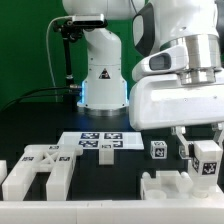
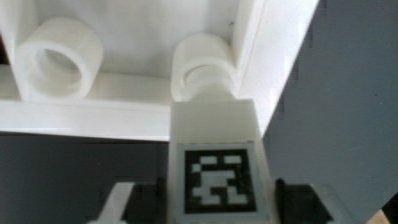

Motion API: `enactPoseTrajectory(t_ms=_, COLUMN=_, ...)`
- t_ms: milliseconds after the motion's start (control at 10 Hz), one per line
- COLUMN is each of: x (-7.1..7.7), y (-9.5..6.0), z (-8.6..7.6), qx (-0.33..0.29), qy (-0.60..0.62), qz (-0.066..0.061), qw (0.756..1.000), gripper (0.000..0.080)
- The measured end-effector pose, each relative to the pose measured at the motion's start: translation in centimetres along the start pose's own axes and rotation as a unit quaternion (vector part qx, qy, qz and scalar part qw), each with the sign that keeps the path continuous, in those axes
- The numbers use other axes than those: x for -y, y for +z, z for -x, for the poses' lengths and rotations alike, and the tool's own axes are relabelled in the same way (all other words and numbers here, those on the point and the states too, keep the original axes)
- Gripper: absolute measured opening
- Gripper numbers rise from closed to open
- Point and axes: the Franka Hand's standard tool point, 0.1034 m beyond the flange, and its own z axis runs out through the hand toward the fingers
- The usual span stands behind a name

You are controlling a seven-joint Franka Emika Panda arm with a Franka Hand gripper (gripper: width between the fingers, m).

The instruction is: Assemble chair

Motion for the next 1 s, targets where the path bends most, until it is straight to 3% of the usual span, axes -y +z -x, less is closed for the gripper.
enactPoseTrajectory(t_ms=300, x=-0.02, y=0.21, z=-0.42, qx=-0.039, qy=0.006, qz=-0.002, qw=0.999, gripper=0.0284)
enactPoseTrajectory(t_ms=1000, x=-0.05, y=-0.04, z=0.42, qx=-0.085, qy=0.028, qz=-0.002, qw=0.996, gripper=0.0284)
